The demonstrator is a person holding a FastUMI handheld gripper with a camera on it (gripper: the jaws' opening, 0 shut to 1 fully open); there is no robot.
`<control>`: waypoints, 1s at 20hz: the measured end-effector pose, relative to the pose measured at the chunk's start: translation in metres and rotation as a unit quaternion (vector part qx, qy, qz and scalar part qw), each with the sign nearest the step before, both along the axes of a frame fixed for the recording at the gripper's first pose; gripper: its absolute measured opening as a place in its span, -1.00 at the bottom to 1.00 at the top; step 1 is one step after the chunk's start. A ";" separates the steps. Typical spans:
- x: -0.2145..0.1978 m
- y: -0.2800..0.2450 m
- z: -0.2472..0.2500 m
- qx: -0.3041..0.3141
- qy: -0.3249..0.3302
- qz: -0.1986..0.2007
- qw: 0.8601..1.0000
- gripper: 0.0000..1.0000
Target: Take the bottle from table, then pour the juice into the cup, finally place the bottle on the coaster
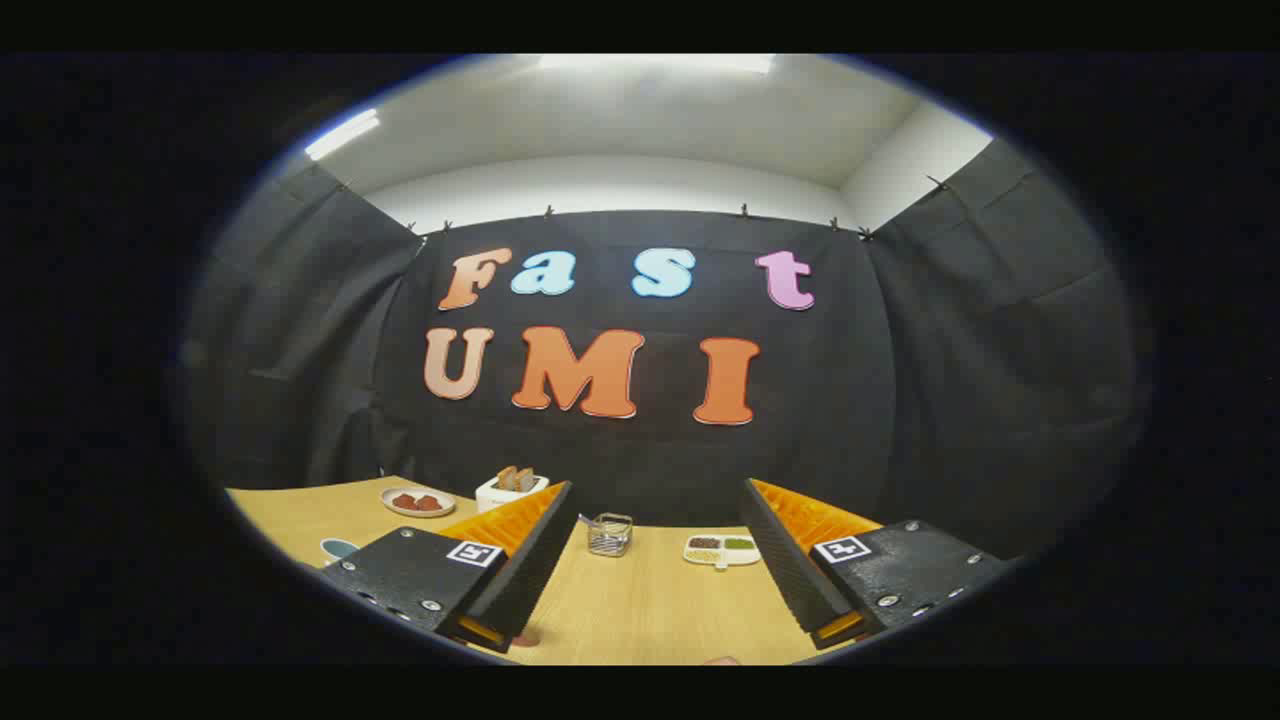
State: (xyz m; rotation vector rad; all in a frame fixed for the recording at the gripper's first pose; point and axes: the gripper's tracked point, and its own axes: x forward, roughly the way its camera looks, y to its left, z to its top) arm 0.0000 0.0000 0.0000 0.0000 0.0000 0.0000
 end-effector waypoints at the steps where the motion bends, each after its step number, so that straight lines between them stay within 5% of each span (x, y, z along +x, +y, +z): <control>1: 0.001 0.003 -0.001 0.000 0.002 0.003 1.000 0.95; 20: -0.009 0.034 0.005 -0.020 0.000 0.038 0.999 0.94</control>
